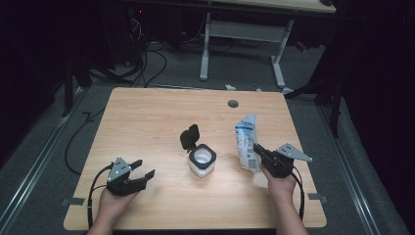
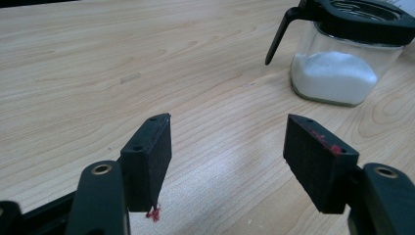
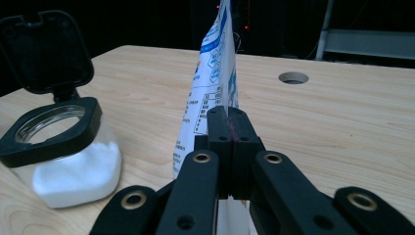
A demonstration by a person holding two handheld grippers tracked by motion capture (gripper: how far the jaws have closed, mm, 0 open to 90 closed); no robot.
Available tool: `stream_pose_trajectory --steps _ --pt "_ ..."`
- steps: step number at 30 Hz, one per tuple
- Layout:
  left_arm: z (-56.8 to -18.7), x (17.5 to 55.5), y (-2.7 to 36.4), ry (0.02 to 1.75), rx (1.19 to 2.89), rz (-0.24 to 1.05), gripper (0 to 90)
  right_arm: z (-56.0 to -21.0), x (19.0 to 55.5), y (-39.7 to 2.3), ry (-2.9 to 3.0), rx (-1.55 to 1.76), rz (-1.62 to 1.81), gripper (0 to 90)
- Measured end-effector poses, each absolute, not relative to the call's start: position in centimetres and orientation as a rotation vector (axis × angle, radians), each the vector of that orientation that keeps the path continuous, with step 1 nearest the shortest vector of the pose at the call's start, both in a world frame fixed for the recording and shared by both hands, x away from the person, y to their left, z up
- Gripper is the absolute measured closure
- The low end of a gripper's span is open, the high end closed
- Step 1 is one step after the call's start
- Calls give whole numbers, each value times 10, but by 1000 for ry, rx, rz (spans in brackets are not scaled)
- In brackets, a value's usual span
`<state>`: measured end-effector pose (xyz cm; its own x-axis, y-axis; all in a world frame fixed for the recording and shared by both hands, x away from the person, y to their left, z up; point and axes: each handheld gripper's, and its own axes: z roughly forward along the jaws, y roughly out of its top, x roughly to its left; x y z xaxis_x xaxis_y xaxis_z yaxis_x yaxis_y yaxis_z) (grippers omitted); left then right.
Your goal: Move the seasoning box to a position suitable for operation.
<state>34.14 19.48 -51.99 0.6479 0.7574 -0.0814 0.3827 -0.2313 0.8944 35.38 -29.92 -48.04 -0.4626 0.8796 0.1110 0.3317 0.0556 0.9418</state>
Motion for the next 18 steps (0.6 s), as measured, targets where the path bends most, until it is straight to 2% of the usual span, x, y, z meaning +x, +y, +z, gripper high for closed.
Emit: stream_pose_trajectory --steps 18 --pt "-520 341 194 902 1849 459 352 -479 374 -299 1765 1175 1393 900"
